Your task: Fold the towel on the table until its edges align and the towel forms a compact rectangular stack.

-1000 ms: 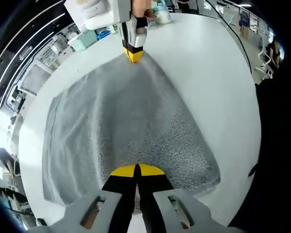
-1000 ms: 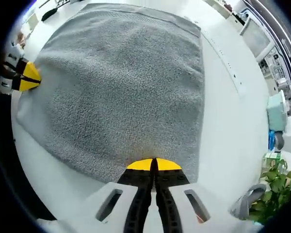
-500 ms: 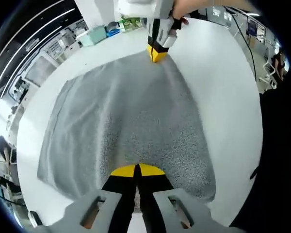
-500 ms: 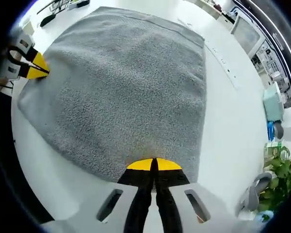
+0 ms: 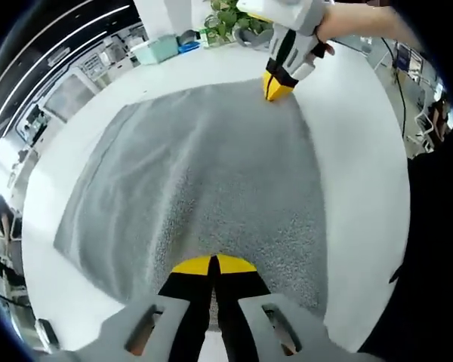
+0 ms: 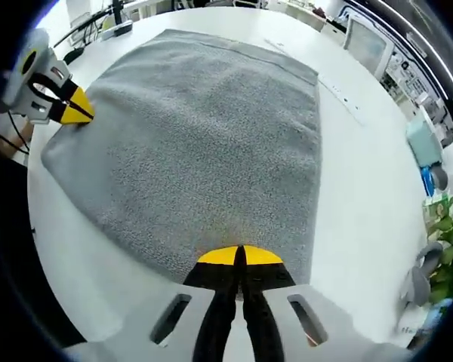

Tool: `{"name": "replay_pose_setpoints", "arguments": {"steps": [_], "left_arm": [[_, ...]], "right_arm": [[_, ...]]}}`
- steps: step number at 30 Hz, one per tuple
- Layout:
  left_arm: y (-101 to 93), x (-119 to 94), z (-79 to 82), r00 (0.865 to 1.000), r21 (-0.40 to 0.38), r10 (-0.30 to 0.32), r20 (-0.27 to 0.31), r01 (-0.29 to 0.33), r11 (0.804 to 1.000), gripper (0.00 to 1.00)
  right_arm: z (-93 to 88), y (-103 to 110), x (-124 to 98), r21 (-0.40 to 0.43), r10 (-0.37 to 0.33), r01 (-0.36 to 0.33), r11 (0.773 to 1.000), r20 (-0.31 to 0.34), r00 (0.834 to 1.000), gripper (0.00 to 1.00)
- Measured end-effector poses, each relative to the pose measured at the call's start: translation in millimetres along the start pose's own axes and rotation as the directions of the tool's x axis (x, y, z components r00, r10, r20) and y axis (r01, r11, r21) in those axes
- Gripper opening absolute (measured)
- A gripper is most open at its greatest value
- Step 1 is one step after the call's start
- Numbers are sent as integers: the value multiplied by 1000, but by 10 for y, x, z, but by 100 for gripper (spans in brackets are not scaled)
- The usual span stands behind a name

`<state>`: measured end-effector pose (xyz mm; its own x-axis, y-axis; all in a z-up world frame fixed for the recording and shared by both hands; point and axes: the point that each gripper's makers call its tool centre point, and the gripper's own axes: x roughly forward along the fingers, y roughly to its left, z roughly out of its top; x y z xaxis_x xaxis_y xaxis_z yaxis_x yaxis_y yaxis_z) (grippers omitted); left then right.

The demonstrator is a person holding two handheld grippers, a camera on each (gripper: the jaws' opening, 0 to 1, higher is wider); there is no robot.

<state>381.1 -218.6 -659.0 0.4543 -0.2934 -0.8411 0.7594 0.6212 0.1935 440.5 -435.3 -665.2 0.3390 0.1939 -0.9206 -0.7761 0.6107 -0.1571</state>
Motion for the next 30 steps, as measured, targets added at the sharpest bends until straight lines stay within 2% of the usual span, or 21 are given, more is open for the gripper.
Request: {"name": "replay_pose_setpoints", "arguments": {"steps": [6,12,17,20,24,30], "left_arm": [[48,9,0,1000,-29,-7,7,7,1000,1],[107,22,-1,1000,-75,-18,21,19,997,1],[113,29,2,1000,-68,-21,23,22,997,1],[145,40,9,1000,-47,-10,15,11,999,1],[185,54,18,1000,-55,-1,12,1,998,1],[226,70,27,1000,-63,0,17,1,998,1]], "right_arm": [[-38,68,-32,52,9,-10,999,23,1000,0],[-74,151,-54,53,17,-18,998,17,1000,0],[-102,215,-70,24,14,-14,1000,1,1000,0],[-110,219,-73,40,14,-14,999,5,1000,0],[-132,247,-90,70,29,-31,997,19,999,0],[-143,285,-105,68,29,-31,997,25,999,0]]}}
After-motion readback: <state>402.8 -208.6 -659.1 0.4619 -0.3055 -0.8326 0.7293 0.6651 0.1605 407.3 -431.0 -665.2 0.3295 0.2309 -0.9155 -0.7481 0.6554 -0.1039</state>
